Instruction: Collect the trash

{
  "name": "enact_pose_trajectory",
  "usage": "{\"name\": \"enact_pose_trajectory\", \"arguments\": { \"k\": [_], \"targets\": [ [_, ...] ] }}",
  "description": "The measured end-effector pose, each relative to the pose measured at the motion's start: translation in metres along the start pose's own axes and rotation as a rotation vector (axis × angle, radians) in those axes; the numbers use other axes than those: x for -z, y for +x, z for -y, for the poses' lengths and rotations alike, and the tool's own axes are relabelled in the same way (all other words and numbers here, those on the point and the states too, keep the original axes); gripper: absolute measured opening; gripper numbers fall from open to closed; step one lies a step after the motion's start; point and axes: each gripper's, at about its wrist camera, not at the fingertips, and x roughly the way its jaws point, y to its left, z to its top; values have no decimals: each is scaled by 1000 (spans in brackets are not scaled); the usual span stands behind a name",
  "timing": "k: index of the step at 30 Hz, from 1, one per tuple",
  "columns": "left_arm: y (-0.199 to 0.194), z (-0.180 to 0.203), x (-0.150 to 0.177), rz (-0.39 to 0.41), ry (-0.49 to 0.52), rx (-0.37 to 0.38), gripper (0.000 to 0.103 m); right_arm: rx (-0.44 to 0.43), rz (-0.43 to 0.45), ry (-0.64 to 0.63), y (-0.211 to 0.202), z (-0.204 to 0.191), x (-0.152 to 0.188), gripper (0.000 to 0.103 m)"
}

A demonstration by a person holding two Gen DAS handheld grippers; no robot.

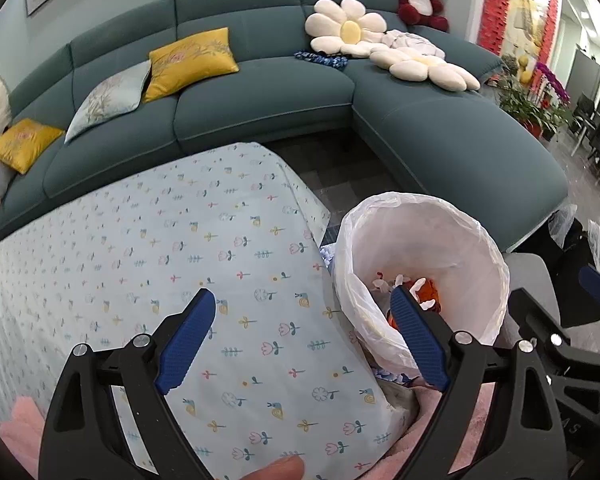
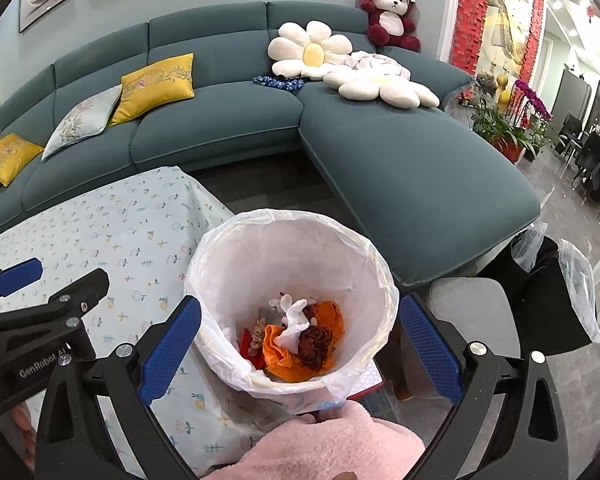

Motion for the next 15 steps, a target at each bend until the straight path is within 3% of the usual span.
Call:
{"name": "enact_pose_trajectory", "arguments": {
  "k": [15],
  "targets": [
    [12, -8, 8, -10, -23, -46, 85, -16, -32, -8, 14, -9, 9, 96]
  ]
}}
